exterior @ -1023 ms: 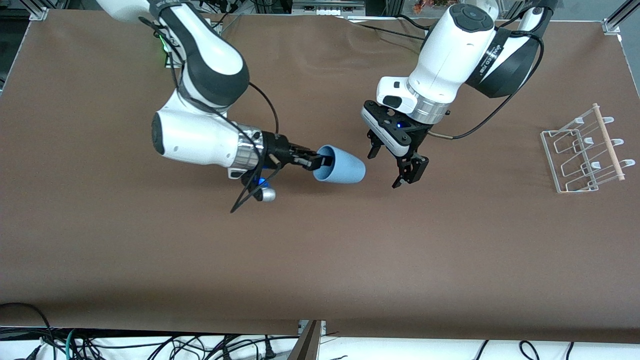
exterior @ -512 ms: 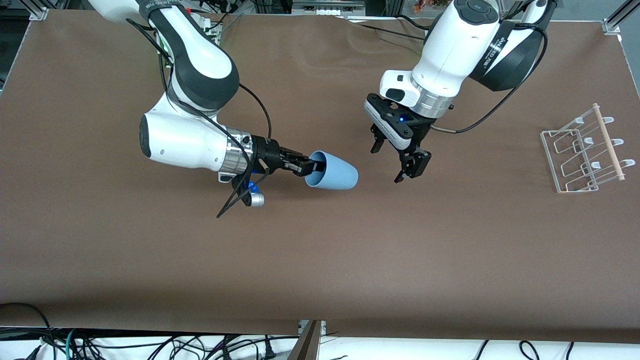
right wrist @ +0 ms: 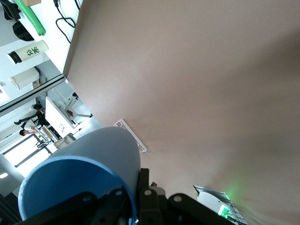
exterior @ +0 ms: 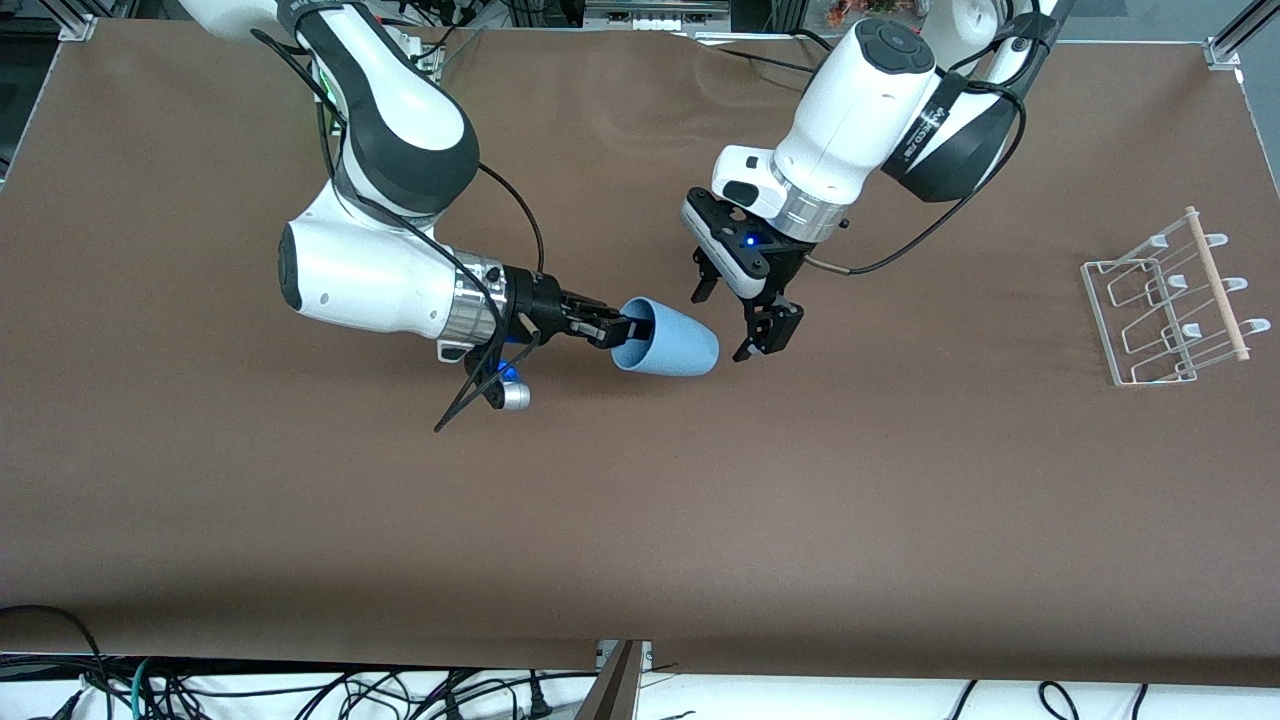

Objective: Transfer cup to left arm and place on rack
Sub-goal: 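Grasp the cup's base with the left gripper beside the right gripper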

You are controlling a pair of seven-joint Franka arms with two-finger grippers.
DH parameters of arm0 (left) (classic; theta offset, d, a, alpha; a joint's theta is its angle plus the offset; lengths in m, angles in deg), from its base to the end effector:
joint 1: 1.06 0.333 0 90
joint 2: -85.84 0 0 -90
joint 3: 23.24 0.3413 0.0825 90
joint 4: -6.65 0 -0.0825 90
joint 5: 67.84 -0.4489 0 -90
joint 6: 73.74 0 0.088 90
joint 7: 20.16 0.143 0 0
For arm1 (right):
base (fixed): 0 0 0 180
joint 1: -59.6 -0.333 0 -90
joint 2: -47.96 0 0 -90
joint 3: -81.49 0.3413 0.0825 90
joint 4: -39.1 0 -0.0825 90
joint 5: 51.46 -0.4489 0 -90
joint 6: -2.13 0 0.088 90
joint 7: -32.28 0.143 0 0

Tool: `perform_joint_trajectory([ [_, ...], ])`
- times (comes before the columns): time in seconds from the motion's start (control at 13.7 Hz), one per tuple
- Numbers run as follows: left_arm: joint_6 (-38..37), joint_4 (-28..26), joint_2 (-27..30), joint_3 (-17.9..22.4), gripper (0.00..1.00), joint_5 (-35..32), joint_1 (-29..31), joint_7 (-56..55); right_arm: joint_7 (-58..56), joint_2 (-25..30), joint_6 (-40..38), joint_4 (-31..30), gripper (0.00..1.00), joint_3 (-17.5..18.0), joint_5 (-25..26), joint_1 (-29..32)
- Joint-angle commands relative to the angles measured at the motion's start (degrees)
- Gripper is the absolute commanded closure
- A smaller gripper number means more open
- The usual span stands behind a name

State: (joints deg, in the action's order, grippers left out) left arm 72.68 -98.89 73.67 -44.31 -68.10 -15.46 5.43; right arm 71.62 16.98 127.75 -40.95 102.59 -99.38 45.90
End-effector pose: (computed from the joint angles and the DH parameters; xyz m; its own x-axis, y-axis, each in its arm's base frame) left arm 0.6047 -0.4140 0.4402 0.4120 -0.7781 0.4741 -0.8341 -0.5315 -0.1475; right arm 0.6807 0.4607 0.4349 0.8152 -0.2900 -0.5013 -0.5749 -0.5102 -0.6397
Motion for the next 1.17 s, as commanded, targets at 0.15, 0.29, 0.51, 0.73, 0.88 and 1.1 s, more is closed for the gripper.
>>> perform_joint_trajectory([
  [0.15, 0.4, 4.6, -3.1, 0.2, 0.00, 0.3, -1.7, -1.1, 0.1, 0.6, -0.4, 0.2, 1.00, 0.3, -1.0, -1.0],
  [0.29, 1.5, 5.9, -4.3, 0.4, 0.00, 0.2, -2.6, -1.4, 0.0, 0.6, -0.5, 0.2, 1.00, 0.4, -1.0, -1.2],
  [0.51, 1.9, 6.1, -4.4, 0.7, 0.00, 0.2, -2.6, -1.3, 0.0, 0.6, -2.4, 0.2, 1.00, 0.4, -1.0, -1.4],
  [0.73, 1.8, 6.1, -4.3, 1.2, 0.75, 0.2, -2.6, -0.1, 0.2, 0.9, -4.0, 0.2, 1.00, 0.4, -1.1, -1.4],
  [0.88, 1.9, 6.1, -4.1, 2.0, 1.00, 0.2, -2.6, -0.1, 1.4, 0.9, -3.9, 0.2, 1.00, 0.5, -0.9, -1.4],
  [1.1, 1.6, 6.1, -3.0, 2.2, 1.00, 0.2, -1.9, -0.4, 1.5, 0.9, -4.0, 0.2, 1.00, 0.7, -0.9, -1.4],
])
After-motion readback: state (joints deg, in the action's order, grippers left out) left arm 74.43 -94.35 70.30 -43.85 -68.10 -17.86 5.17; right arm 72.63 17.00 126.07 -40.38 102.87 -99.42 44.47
